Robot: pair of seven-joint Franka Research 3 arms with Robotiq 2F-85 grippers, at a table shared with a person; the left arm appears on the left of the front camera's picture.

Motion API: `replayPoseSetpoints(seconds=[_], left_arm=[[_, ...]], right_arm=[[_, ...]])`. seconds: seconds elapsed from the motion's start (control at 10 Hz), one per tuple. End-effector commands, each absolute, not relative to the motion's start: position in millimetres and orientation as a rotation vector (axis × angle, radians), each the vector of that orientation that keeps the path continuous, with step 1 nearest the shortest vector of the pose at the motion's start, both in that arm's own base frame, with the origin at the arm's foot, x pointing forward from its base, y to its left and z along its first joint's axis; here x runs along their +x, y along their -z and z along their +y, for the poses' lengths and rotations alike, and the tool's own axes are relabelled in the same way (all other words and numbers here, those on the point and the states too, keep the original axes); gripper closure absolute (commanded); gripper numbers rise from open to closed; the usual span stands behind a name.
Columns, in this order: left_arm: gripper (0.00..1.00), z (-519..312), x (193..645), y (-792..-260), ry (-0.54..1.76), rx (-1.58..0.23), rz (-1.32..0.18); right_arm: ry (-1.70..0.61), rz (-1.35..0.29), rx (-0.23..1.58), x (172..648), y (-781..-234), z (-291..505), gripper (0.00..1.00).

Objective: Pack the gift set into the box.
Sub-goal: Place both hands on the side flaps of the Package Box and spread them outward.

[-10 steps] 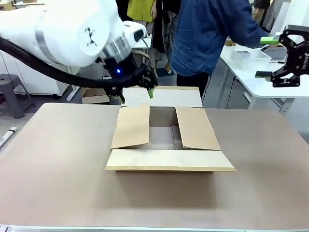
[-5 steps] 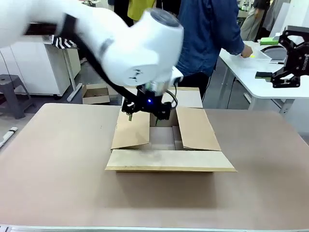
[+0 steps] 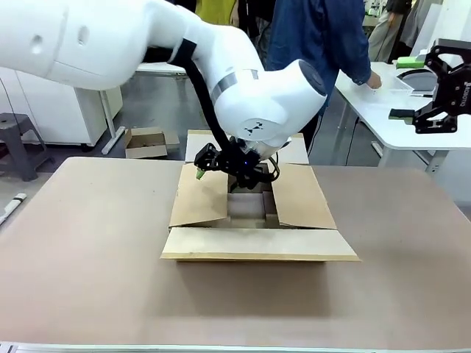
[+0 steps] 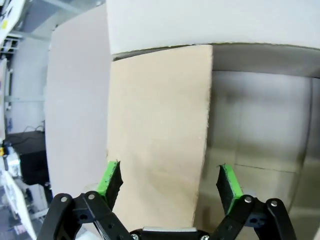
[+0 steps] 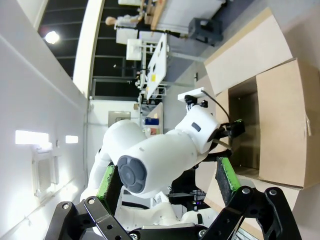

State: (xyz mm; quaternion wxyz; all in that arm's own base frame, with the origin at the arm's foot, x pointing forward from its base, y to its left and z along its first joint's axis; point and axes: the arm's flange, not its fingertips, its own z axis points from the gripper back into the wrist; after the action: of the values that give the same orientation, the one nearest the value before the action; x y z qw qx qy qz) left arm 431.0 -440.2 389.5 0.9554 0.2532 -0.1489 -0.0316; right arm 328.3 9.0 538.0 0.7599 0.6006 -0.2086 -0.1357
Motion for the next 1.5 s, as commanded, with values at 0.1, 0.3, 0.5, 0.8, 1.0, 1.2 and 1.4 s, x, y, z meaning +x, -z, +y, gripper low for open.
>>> replayPoseSetpoints(seconds=[0.1,0.3,0.5,0.8,1.0,1.2,1.4], left_arm=[[0.0,-439,434,-395,0.024,0.611,-0.285],[0.0,-427,429,-403,0.007,0.649,-0.277],[0.0,-415,425,-413,-0.001,0.708,-0.275],[0.0,-403,423,-433,-0.029,0.687,-0.317],[0.0,-383,423,-450,-0.045,0.635,-0.308],[0.0,-360,423,-467,-0.074,0.573,-0.301],[0.0,-340,420,-484,-0.085,0.495,-0.295]], right_arm=[[0.275,-0.475,1.32,332,-538,10,0.0],[0.275,-0.475,1.32,332,-538,10,0.0],[0.275,-0.475,1.32,332,-538,10,0.0],[0.275,-0.475,1.32,332,-538,10,0.0],[0.275,-0.475,1.32,332,-538,10,0.0],[0.275,-0.475,1.32,332,-538,10,0.0],[0.275,-0.475,1.32,332,-538,10,0.0]])
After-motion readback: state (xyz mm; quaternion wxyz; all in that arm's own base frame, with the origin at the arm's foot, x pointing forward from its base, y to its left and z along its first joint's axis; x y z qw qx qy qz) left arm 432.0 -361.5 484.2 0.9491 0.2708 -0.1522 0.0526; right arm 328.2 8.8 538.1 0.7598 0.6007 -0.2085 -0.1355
